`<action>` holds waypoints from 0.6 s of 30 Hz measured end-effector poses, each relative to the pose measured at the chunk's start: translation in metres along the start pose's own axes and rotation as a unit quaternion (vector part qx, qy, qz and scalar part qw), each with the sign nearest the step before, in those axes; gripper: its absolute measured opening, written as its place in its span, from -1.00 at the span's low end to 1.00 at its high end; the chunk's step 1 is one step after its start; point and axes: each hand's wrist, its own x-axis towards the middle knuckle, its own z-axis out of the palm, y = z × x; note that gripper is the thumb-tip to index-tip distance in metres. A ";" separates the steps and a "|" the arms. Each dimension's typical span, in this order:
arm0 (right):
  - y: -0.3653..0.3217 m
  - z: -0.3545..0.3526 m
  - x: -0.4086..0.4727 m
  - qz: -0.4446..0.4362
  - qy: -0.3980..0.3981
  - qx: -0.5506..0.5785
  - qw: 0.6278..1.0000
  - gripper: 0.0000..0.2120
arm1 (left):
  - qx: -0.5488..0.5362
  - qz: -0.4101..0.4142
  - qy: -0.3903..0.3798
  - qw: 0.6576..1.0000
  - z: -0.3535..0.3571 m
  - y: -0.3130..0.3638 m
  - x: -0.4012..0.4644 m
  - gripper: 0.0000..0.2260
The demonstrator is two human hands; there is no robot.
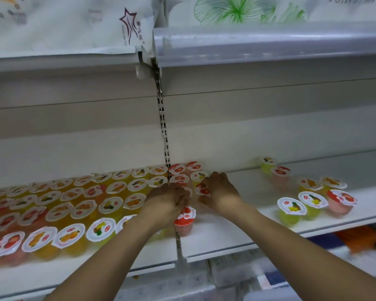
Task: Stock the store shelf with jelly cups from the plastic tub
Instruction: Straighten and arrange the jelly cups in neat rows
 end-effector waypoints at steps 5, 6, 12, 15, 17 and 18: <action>-0.001 0.000 -0.005 0.002 -0.018 -0.016 1.000 -0.62 | 0.010 -0.008 0.004 1.000 -0.001 0.005 -0.002 -0.62; -0.001 -0.001 -0.007 0.001 -0.023 -0.012 1.000 -0.61 | 0.010 -0.006 0.004 1.000 0.000 0.006 -0.003 -0.60; 0.022 -0.024 -0.046 -0.023 0.071 -0.044 0.996 -0.41 | -0.019 0.018 0.115 0.993 -0.002 0.009 -0.025 -0.59; 0.054 -0.048 -0.069 0.030 0.065 -0.139 0.988 -0.35 | -0.025 0.037 0.136 0.990 0.000 0.013 -0.046 -0.45; 0.075 -0.058 -0.083 0.068 -0.002 -0.208 0.976 -0.24 | -0.013 0.034 0.123 0.992 0.008 0.012 -0.053 -0.40; 0.083 -0.062 -0.089 0.083 -0.040 -0.229 0.969 -0.22 | -0.009 0.030 0.119 0.992 0.012 0.011 -0.054 -0.40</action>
